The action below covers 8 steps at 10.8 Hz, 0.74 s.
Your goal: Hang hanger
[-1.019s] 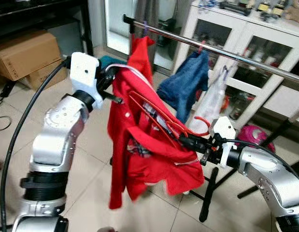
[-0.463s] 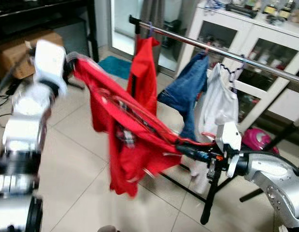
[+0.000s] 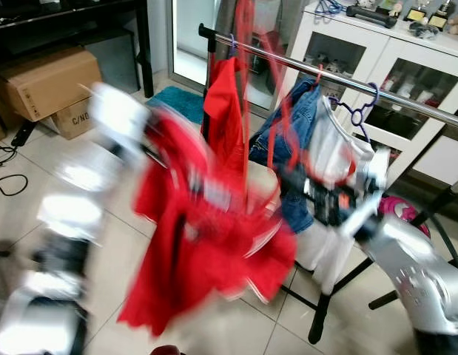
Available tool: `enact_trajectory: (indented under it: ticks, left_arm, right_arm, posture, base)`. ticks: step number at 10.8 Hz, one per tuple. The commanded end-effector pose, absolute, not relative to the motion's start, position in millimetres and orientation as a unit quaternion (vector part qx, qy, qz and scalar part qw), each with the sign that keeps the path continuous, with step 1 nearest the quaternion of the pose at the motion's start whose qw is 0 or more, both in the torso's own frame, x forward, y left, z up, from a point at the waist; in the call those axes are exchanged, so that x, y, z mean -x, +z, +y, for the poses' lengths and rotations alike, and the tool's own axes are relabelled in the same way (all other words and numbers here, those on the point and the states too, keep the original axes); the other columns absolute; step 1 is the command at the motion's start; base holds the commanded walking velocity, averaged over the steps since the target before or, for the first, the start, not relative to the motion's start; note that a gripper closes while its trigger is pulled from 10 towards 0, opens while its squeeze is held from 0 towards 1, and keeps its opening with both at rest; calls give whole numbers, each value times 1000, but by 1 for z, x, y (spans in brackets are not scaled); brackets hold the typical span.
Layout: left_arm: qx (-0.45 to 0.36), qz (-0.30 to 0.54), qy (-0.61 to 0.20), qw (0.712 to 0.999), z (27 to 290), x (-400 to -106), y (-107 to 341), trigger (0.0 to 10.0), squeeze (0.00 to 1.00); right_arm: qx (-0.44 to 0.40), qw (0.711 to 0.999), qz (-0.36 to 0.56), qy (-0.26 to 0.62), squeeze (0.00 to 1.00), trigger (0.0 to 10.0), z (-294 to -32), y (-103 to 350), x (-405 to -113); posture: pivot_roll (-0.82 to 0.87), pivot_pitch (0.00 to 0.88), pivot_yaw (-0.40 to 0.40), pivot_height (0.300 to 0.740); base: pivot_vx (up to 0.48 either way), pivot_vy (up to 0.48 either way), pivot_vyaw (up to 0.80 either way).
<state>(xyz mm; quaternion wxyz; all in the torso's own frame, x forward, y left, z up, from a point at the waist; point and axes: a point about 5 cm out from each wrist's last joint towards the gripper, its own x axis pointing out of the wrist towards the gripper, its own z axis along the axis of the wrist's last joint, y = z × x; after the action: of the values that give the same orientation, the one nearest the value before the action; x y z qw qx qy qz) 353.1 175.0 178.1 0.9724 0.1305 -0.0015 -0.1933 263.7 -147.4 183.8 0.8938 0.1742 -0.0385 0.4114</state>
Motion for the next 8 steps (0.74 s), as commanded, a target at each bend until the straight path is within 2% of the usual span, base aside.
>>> enact_trajectory:
  ticks: [1,2,3,4,5,6,7,8]
  left_arm:
    - [-131,-20,-224,965,155,-350,183,0,0]
    - [-124,-19,-231,965,144,-349,180,0,0]
    - [-108,-19,-237,965,139,-345,180,0,0]
    - [-88,-22,-229,969,143,-338,181,0,0]
    - [-47,-21,-210,976,148,-328,181,0,0]
    - [43,-10,-178,983,151,-308,176,0,0]
    - [78,-10,-174,982,146,-299,172,0,0]
    - [119,-15,-152,981,138,-283,164,10000,0]
  right_arm:
    - [-194,897,-55,394,0,10000,-152,194,-267]
    - [-226,893,-71,382,0,10000,-149,200,-269]
    - [-246,907,-76,332,0,10000,-155,203,-278]
    - [-174,941,-50,288,0,10000,-165,193,-283]
    - [-100,961,-11,256,0,10000,-175,179,-281]
    - [-53,967,40,245,0,10000,-180,160,-264]
    - [-84,972,57,213,0,10000,-182,152,-257]
    - [-133,972,69,180,0,10000,-177,144,-243]
  posture:
    - [101,0,-71,740]
    - [102,0,-73,740]
    - [99,0,-68,740]
    - [96,0,-66,740]
    - [95,0,-67,740]
    - [98,0,-78,740]
    - [100,0,-83,740]
    - [88,0,-76,740]
  base:
    - [0,0,0]
    - [0,0,0]
    - [0,0,0]
    - [0,0,0]
    - [0,0,0]
    - [0,0,0]
    - [0,0,0]
    - [0,0,-800]
